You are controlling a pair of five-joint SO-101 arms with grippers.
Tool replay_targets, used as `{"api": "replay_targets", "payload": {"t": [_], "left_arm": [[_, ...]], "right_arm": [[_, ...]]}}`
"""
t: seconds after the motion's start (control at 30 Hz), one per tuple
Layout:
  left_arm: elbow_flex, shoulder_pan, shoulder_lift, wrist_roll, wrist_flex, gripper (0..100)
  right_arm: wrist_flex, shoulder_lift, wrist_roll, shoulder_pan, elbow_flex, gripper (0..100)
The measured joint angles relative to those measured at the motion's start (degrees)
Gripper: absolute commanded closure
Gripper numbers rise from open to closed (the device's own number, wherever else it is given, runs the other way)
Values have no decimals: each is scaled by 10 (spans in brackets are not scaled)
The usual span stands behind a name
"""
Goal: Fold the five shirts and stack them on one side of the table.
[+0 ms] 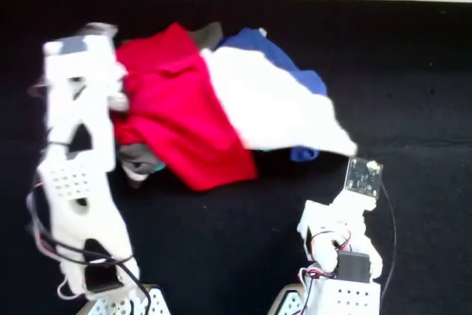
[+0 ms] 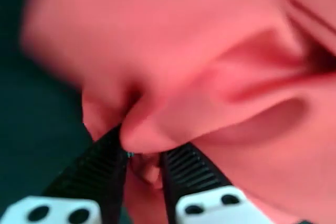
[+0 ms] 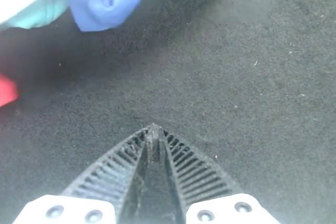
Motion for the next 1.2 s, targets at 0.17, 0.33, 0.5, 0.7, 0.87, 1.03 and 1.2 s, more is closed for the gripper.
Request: {"api": "replay_targets", "payload": {"t": [0.17,0.33,0.5,0.7,0.87,1.03,1.2], "left_arm": [[-136,-165,-1,-1,18,991],[-271,-292,-27,-2,21,991],[-393,-365,-39,-51,21,987],[-461,-386,-44,-103,23,940],[-461,-357,-44,-106,67,758],[-440,-287,-76,-107,72,752],[-358,-200,-168,-107,73,752]], "right_arm": [[0,0,0,0,0,986],[0,0,0,0,0,986],[0,0,0,0,0,986],[0,0,0,0,0,986],[0,0,0,0,0,986],[0,0,0,0,0,986],[0,0,0,0,0,986]]}}
